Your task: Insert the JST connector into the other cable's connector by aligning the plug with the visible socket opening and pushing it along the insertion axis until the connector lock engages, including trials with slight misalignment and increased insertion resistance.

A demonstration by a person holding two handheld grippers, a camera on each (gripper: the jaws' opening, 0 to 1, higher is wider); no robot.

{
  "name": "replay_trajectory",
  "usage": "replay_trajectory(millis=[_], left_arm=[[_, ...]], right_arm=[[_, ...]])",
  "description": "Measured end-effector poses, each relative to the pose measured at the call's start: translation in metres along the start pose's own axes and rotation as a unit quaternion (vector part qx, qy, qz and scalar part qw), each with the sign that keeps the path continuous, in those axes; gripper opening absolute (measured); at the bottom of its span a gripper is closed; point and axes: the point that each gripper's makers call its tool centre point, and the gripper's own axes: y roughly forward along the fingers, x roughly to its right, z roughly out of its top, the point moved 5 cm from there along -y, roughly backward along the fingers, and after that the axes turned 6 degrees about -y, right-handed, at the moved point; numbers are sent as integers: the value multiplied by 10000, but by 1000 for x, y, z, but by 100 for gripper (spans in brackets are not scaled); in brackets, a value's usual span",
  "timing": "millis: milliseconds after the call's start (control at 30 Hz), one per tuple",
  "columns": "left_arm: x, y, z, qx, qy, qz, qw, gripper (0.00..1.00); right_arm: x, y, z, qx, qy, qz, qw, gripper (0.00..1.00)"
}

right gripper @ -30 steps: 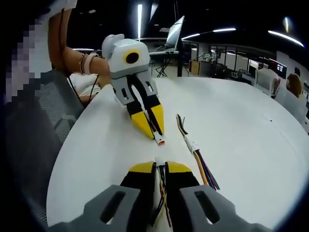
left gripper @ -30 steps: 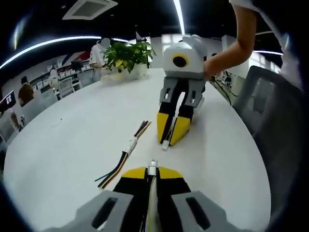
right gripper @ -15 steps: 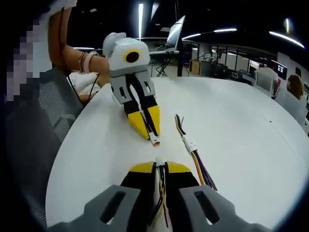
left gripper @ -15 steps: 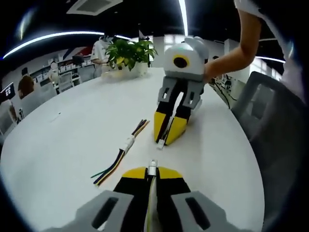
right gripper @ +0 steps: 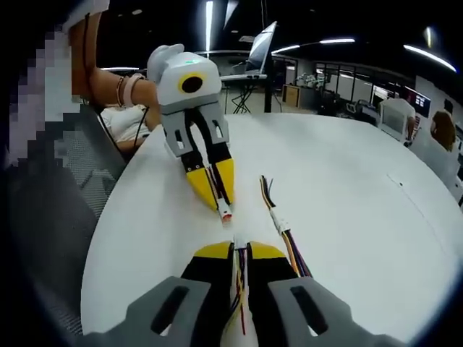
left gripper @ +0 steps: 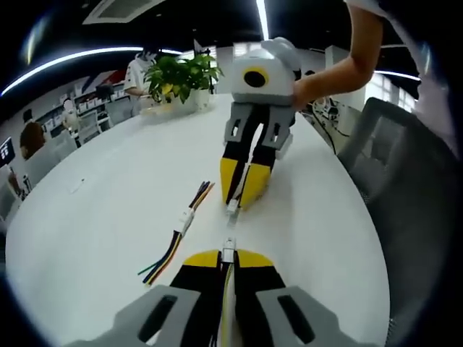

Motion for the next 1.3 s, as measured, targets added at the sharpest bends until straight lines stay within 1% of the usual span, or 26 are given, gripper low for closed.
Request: replay_trajectory(millis=[67, 133, 367, 500, 700, 867, 1133, 1300], left_arm=[[-1, 0, -3, -115, 56, -2, 9999, 0], [-1, -2, 0, -128, 79, -8, 9999, 0], [1, -7, 19, -66, 177, -5, 9998, 0], [3, -6, 24, -51, 230, -31, 9997, 0], [10, -3, 33, 62, 285, -120, 9995, 0], [13, -2, 34, 58, 315, -153, 9994, 0], [14, 0, 34, 50, 300, -185, 9994, 0], [15, 1, 35, 58, 303, -197, 9993, 0]], right_arm=[[1, -1, 2, 9, -18, -27, 10000, 4], [0, -1, 4, -5, -44, -37, 10000, 4], [-6, -5, 13, 2, -129, -25, 9999, 4], [-9, -8, 15, -33, -174, -5, 9998, 3], [-13, -10, 17, -41, -194, 8, 9998, 3], [-14, -10, 16, -79, -217, 9, 9997, 4], [-15, -8, 17, -36, -339, 37, 9994, 3], [-15, -7, 15, -92, -352, 69, 9993, 3]])
